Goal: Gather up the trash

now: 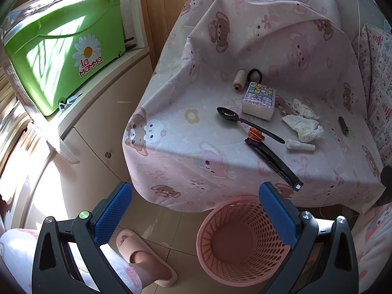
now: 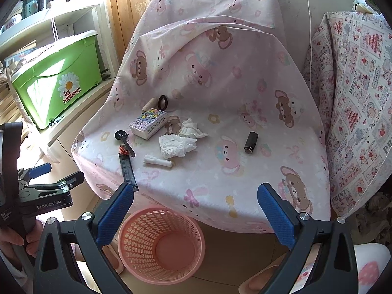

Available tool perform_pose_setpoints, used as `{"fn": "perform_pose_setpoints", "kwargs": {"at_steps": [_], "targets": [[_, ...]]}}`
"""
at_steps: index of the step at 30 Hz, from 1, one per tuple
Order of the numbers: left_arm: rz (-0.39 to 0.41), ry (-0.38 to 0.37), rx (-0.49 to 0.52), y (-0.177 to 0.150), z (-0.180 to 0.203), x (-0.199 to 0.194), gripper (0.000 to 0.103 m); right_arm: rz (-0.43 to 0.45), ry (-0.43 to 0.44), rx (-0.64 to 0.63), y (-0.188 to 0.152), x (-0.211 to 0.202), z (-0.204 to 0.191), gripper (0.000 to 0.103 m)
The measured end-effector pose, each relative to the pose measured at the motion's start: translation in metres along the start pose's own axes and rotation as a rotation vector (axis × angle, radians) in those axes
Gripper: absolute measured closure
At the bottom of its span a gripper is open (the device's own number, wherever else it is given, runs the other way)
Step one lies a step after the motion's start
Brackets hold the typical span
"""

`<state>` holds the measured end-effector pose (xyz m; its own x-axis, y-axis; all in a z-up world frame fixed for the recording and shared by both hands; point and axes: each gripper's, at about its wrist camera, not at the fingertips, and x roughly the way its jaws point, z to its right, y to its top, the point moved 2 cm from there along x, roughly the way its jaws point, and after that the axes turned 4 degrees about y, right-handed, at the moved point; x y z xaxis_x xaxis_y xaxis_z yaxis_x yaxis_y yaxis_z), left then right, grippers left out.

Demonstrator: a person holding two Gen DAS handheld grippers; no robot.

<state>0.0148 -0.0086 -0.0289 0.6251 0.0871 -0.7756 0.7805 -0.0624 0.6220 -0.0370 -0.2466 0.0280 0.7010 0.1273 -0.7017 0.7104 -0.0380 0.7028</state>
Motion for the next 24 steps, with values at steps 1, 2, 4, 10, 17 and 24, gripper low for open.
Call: {"fn": "perform_pose_setpoints", "kwargs": {"at_steps": [1, 2, 4, 10, 17, 24], "targets": [[-0.002, 0.000, 0.000, 0.0004, -0.0002, 0.0002, 0.001, -0.001, -0.001, -0.001, -0.0002, 0.0003, -0.0002, 0.001], [-0.004, 0.001, -0.001, 0.0008, -0.0005, 0.0006, 0.001, -0.002, 0.000, -0.002, -0.0006, 0.0006, -0.0005, 0.001], [-0.005, 0.001, -0.004, 0.0008, -0.0013, 0.0007, 0.001, -0.003, 0.000, -0.005, -0.0010, 0.0012, -0.0015, 0.001], [-0.013, 0.002, -0.002, -0.0003, -0.0012, 0.0024, 0.001, -0.004, 0.000, -0.002, -0.0009, 0.0015, -0.0012, 0.001], [-0.023, 0.005, -0.003, -0.0007, -0.0016, 0.0052, 0.001, -0.023, 0.017, 0.029, -0.0024, 0.0037, 0.0021, 0.001], [-0.030, 0.009, -0.006, -0.0020, -0.0022, 0.0070, 0.001, -0.026, 0.010, 0.034, -0.0022, 0.0032, 0.0048, 0.001]]}}
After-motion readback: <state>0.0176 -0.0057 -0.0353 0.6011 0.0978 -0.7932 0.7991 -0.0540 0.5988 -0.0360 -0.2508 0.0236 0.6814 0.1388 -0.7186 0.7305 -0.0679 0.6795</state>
